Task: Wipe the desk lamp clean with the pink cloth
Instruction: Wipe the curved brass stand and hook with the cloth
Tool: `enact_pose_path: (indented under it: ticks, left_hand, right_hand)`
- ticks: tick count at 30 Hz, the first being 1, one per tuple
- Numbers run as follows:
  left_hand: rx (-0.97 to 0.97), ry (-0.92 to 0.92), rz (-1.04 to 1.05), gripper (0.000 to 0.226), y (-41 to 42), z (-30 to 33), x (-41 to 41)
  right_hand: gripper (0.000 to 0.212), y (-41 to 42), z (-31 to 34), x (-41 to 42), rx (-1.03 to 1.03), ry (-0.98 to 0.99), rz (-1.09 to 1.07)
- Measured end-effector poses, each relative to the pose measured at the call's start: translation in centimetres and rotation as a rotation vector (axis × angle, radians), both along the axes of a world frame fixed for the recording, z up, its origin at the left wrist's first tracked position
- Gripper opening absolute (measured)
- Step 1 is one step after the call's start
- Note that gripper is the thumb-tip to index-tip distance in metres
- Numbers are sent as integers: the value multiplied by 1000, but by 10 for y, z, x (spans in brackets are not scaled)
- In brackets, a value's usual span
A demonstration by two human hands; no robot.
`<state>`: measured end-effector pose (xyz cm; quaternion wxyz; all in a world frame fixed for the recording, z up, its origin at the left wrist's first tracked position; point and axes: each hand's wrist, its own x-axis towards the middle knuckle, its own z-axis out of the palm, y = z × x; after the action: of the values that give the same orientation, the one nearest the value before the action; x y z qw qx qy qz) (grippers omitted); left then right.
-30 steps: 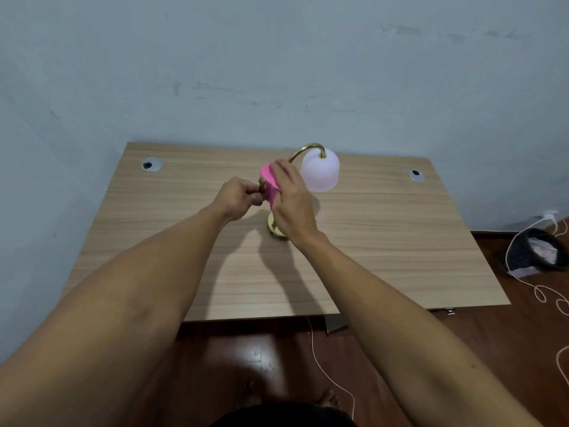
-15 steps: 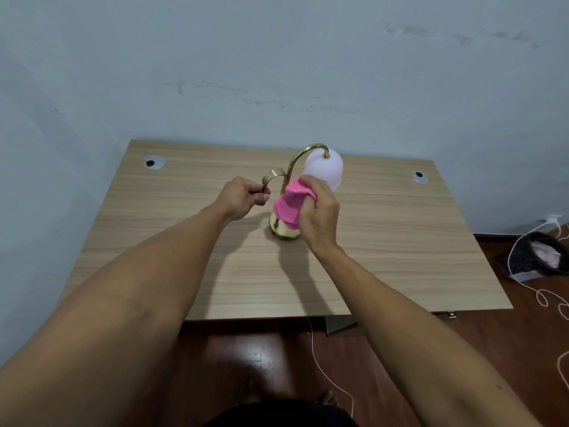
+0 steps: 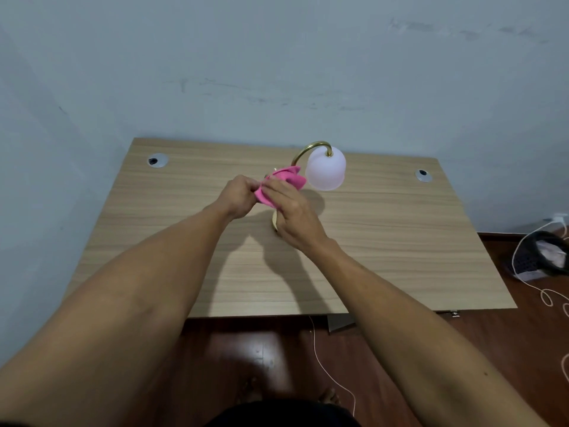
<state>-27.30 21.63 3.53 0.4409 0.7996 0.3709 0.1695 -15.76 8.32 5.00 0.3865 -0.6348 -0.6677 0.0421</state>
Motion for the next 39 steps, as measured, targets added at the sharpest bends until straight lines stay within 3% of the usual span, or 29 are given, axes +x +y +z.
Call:
enact_pose_path:
  ticks: [2, 3, 7, 9, 13, 18, 26, 29, 33, 39]
  left_hand:
    - [-35, -25, 6, 15, -2, -1, 2]
    - [-95, -48, 37, 16, -2, -1, 2]
    - [-157, -50, 64, 21, 1, -4, 3]
    - [-133, -27, 51, 21, 2, -4, 3]
    - [10, 45, -2, 18, 4, -2, 2]
    - [174, 94, -75, 19, 4, 3, 1]
    - [157, 84, -98, 18, 1, 5, 1]
    - [126, 89, -108, 15, 1, 5, 2]
    - [136, 114, -111, 13, 2, 4, 2]
    - [168, 93, -112, 12, -1, 8, 2]
  right_hand:
    - [44, -9, -5, 2, -29, 65, -6]
    - [41, -13, -8, 1, -50, 200, -79]
    - [44, -9, -11, 7, -229, 984, -566]
    - [35, 0, -4, 13, -259, 1285, -648]
    - [34, 21, 22, 6, -142, 1530, -708]
    - [30, 48, 42, -10, -159, 1534, -764]
    - [28, 51, 33, -27, -120, 1464, -763]
    - [20, 50, 27, -28, -100, 1313, -730]
    - [25, 45, 24, -30, -78, 1138, -709]
    - [24, 47, 33, -13, -91, 1391, -845]
